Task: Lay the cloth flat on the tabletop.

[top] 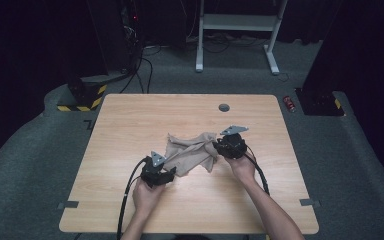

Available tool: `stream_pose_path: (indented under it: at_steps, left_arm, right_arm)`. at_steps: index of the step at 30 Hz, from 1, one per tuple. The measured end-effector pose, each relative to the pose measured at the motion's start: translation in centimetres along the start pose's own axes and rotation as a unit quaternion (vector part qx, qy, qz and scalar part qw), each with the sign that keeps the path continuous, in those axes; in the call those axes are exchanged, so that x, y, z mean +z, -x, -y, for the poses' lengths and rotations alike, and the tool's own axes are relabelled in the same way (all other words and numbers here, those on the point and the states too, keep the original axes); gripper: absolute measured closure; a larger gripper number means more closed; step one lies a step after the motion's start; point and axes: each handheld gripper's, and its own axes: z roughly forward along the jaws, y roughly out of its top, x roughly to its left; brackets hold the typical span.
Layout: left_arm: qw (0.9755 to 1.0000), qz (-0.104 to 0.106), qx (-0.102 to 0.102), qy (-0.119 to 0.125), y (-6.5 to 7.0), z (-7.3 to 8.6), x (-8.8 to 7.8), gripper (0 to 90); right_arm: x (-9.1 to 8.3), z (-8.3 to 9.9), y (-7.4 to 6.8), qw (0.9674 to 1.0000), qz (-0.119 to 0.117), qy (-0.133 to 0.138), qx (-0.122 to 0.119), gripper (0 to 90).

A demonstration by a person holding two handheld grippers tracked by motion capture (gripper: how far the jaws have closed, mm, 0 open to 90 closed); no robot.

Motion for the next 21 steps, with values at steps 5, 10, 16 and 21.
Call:
stream_pose_path:
  at_steps: [5, 10, 16, 21]
  left_arm:
    - [1.0, 0.0, -0.002, -0.001, -0.1, 0.0, 0.0, 35.6]
    - [1.0, 0.001, -0.002, -0.001, -0.1, 0.0, 0.0, 35.6]
    - [1.0, 0.001, -0.002, -0.001, -0.1, 0.0, 0.0, 35.5]
    - [1.0, 0.002, -0.003, -0.002, -0.1, 0.0, 0.0, 35.5]
  right_arm:
    - [-0.7, 1.3, -3.0, 0.9983, -0.043, -0.011, -0.036, 63.3]
    - [0.5, 3.8, -4.4, 0.9974, -0.046, -0.042, -0.036, 58.9]
    - [1.2, 4.7, -3.9, 0.997, -0.041, -0.057, -0.033, 77.8]
    - [0.4, 4.8, -3.3, 0.9962, -0.036, -0.066, -0.044, 87.5]
